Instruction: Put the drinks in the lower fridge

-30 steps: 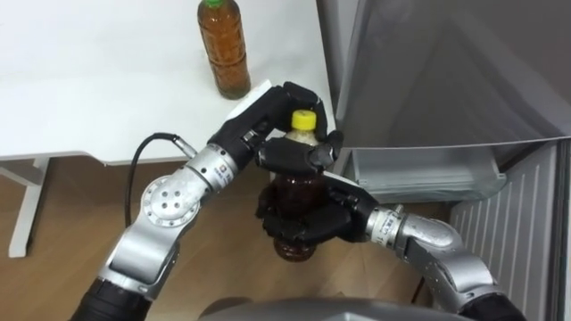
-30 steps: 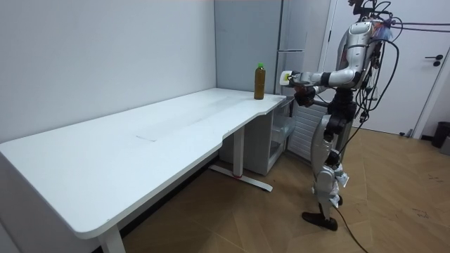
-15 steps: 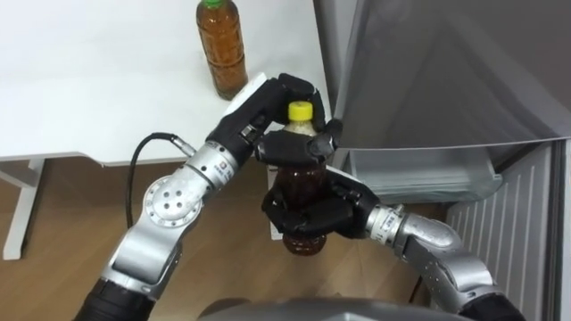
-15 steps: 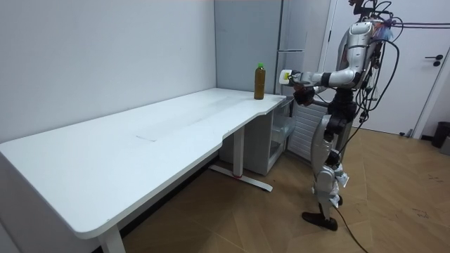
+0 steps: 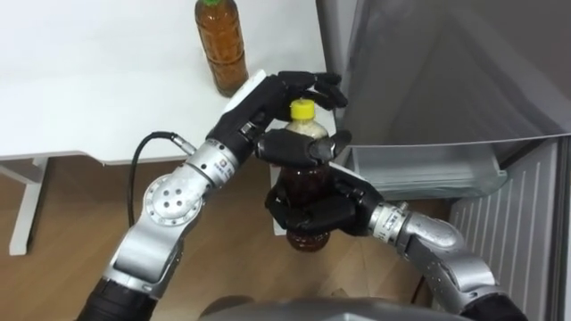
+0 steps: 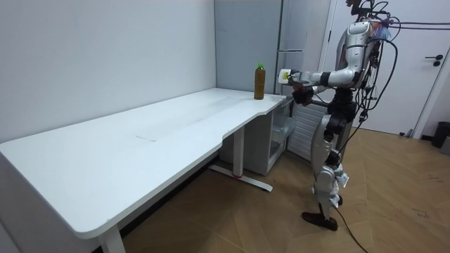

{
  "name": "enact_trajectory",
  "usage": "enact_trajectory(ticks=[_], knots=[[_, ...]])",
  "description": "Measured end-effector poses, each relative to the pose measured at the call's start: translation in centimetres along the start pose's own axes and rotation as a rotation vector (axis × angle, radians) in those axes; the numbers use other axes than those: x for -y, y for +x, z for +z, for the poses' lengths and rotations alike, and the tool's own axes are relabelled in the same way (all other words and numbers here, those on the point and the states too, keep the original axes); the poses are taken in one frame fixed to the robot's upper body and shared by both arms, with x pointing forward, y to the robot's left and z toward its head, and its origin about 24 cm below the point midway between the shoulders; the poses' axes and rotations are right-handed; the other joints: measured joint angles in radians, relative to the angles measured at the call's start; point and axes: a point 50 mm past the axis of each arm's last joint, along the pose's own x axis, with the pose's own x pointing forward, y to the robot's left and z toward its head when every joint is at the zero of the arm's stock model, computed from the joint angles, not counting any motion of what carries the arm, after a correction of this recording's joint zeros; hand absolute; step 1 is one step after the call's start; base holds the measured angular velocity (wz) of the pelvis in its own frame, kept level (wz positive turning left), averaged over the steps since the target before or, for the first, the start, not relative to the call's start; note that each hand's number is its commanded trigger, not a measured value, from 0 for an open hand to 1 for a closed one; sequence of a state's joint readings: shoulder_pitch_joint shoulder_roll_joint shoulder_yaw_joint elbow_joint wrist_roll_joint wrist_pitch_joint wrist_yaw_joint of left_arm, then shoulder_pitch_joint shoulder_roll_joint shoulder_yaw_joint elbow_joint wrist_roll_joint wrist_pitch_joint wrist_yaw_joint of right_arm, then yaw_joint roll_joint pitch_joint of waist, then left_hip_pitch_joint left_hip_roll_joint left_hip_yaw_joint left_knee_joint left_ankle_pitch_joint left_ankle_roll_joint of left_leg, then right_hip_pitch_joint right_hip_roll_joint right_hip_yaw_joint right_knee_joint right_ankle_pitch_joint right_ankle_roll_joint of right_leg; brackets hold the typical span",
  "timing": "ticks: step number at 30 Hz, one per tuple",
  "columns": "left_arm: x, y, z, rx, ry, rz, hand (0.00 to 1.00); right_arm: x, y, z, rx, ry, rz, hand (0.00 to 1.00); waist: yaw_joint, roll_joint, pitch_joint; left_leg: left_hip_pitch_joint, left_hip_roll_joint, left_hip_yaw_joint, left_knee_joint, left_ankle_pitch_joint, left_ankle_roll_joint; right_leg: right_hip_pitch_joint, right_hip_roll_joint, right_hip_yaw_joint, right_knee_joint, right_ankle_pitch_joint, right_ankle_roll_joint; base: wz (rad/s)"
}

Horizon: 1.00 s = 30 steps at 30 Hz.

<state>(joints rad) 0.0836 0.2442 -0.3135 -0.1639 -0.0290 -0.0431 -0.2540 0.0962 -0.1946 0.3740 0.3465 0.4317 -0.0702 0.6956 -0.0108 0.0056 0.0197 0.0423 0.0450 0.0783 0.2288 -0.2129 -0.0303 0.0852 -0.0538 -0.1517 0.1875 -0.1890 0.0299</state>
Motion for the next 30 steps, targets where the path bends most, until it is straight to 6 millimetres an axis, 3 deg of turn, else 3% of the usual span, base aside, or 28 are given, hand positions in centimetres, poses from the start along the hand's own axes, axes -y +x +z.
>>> enact_trajectory(ticks=[8,15,19,22,24,27,30], knots=[[-0.7,0.0,2.2,0.075,0.118,0.04,0.0,0.1,0.5,1.3,0.077,-0.046,0.01,1.0,0.011,0.003,0.0004,0.005,0.0,-0.015,0.007,0.0,0.0,0.017,0.0,-0.014,-0.002,0.001,-0.001,0.05],[-0.9,-0.1,3.5,0.121,0.16,0.07,0.0,-0.1,0.7,1.9,0.125,-0.075,0.013,1.0,0.012,0.028,0.0033,0.003,-0.001,-0.039,0.012,0.0,0.0,0.027,0.0,-0.037,-0.004,0.001,-0.002,0.09],[-1.5,-0.4,4.9,0.178,0.215,0.11,0.0,-0.2,0.8,2.2,0.175,-0.061,0.016,1.0,0.021,0.031,0.0026,0.003,-0.001,-0.04,0.009,0.001,-0.001,0.026,0.001,-0.039,-0.006,0.001,-0.002,0.01],[-3.5,-2.0,9.2,0.418,0.302,0.278,0.0,0.1,-0.2,0.7,0.12,-0.018,-0.033,1.0,0.024,0.023,-0.0014,0.004,-0.003,-0.039,0.007,0.001,-0.001,0.022,0.0,-0.039,-0.011,0.001,-0.002,0.0],[-4.4,-3.2,12.6,0.638,0.343,0.398,0.0,0.5,-1.8,-1.2,0.018,0.005,-0.084,1.0,0.047,0.018,-0.004,0.009,-0.005,-0.039,0.003,0.001,-0.001,0.03,-0.001,-0.04,-0.017,0.001,-0.002,0.0],[-4.5,-3.7,13.9,0.76,0.322,0.45,0.0,0.6,-2.8,-2.3,-0.056,0.003,-0.114,1.0,0.068,0.014,-0.0033,0.028,-0.005,-0.037,-0.009,0.001,-0.001,0.038,-0.001,-0.036,-0.018,0.001,-0.001,-0.06],[-4.6,-3.7,14.0,0.771,0.301,0.479,0.0,0.6,-2.7,-2.2,-0.052,0.004,-0.118,1.0,0.078,0.012,-0.0029,0.028,-0.005,-0.038,-0.009,0.001,-0.001,0.038,-0.001,-0.029,-0.019,0.0,-0.001,-0.05]])
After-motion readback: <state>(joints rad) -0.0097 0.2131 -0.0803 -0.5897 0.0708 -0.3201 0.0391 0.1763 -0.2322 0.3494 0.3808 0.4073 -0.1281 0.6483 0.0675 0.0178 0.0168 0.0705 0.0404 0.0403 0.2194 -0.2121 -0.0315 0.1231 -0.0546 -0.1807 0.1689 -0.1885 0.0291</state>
